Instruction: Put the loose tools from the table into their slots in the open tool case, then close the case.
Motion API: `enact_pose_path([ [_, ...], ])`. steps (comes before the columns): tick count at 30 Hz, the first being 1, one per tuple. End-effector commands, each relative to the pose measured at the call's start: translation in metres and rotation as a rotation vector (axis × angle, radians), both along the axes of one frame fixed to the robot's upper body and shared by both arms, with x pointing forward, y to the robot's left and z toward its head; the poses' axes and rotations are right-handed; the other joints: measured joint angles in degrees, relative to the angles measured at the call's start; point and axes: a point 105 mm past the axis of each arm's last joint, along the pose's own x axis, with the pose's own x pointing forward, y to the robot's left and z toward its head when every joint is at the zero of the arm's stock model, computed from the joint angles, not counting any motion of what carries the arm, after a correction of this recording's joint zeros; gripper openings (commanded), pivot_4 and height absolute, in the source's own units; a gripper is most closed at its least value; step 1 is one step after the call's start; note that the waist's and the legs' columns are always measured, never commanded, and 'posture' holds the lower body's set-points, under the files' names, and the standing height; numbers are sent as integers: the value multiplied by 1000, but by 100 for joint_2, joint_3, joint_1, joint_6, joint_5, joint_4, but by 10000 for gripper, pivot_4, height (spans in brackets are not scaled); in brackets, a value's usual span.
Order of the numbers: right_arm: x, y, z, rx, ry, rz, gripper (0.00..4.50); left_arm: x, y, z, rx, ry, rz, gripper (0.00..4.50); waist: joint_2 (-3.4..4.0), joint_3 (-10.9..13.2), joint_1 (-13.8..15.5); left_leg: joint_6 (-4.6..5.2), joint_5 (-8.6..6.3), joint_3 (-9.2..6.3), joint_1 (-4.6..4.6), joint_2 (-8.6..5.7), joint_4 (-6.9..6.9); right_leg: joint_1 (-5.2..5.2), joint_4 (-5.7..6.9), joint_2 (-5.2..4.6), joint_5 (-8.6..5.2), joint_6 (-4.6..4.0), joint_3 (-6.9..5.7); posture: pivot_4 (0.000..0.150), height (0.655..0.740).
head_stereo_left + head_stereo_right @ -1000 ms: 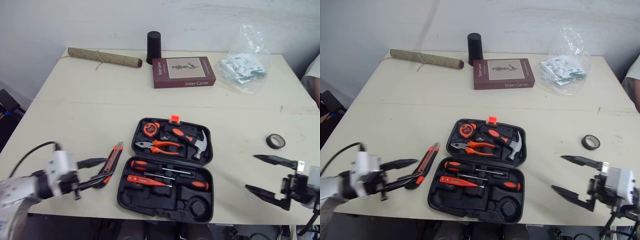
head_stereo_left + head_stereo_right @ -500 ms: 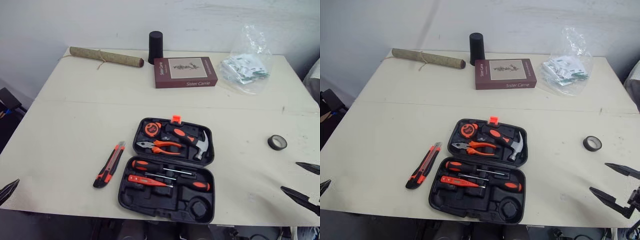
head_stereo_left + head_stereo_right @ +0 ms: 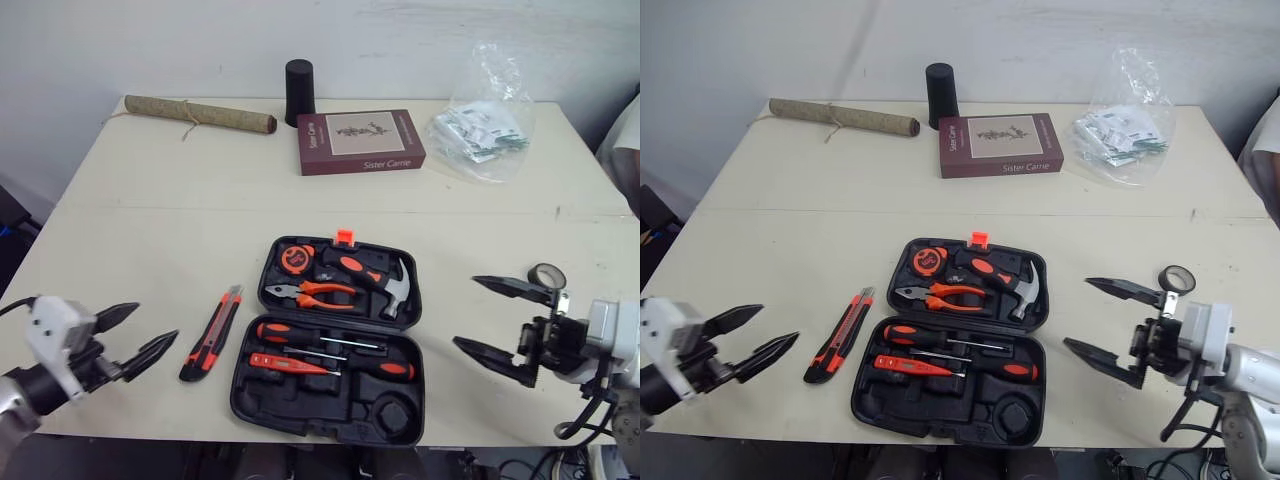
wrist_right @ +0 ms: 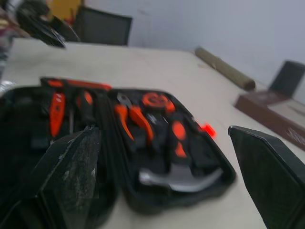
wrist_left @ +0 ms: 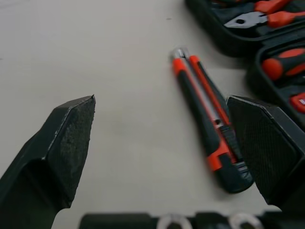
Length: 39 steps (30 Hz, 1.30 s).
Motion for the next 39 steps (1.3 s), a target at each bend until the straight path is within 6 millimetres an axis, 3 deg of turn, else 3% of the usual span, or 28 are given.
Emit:
enact_pose_path([
  [1, -14, 25, 6, 27, -56, 138, 45000, 2, -28, -7, -17, 32, -14, 44677, -1, 0, 1, 0, 0, 0, 3, 0, 0, 2, 1, 1, 0, 0, 0, 1500, 7400],
  [5, -14, 34, 5, 54, -68, 178, 45000, 10, -39, -30, 53, 66, 69, 44677, -1, 0, 0, -1, 1, 1, 3, -1, 1, 3, 2, 4, 0, 1, 1, 1500, 7400],
  [15, -11, 22, -9, 22, -37, 166, 45000, 10, -56, -72, 71, 176, 166, 44677, -7, -3, 47, 3, 3, 0, 8, -2, 5, 8, 5, 5, 1, 1, 1, 1500, 7400],
  [19, -11, 20, -11, 17, -41, 162, 45000, 10, -61, -84, 81, 244, 172, 34790, 9, -12, 137, 5, 4, -1, 11, -2, 5, 8, 8, 5, 1, 1, 1, 1500, 7400],
  [23, -11, 20, -11, 14, -47, 160, 45000, 11, -59, -86, 105, 246, 190, 18765, 21, -20, 156, 5, 4, 0, 10, -4, 5, 8, 4, 3, 0, 1, 2, 1500, 7400],
  [24, -11, 20, -11, 13, -49, 158, 45000, 12, -58, -85, 109, 233, 191, 16368, 24, -22, 155, 5, 4, 0, 11, -4, 5, 9, 4, 3, 0, 1, 2, 1500, 7400],
  [26, -11, 19, -11, 9, -51, 151, 45000, 15, -54, -74, 100, 178, 173, 16334, 30, -25, 153, 5, 4, 0, 12, -3, 5, 9, 5, 4, 0, 1, 2, 1500, 7400],
  [30, -11, 18, -7, -6, -52, 125, 45000, 24, -50, -22, 133, -118, -33, 16334, 16, -17, 146, 4, 4, -1, 7, 0, 5, 2, 7, 6, -2, -3, -1, 1500, 7400],
  [32, -17, 17, -6, -32, -48, 134, 45000, 18, -63, -4, 156, -223, -250, 16334, 14, -15, 162, -3, 8, -1, -5, 1, 5, -7, 6, 6, -3, -5, -5, 1500, 7400],
  [34, -23, 14, -3, -46, -41, 133, 45000, 5, -77, 6, 184, -261, -502, 16334, 15, -15, 156, -2, 6, 0, -8, -1, 5, -7, -2, 3, -3, -6, -5, 1500, 7400],
  [39, -43, 17, -5, -88, 25, 197, 45000, -23, -96, 7, 288, -168, -968, 16334, 17, -13, 138, 1, 0, 2, -6, -1, 3, 0, -14, 3, -3, -5, -4, 1500, 7400],
])
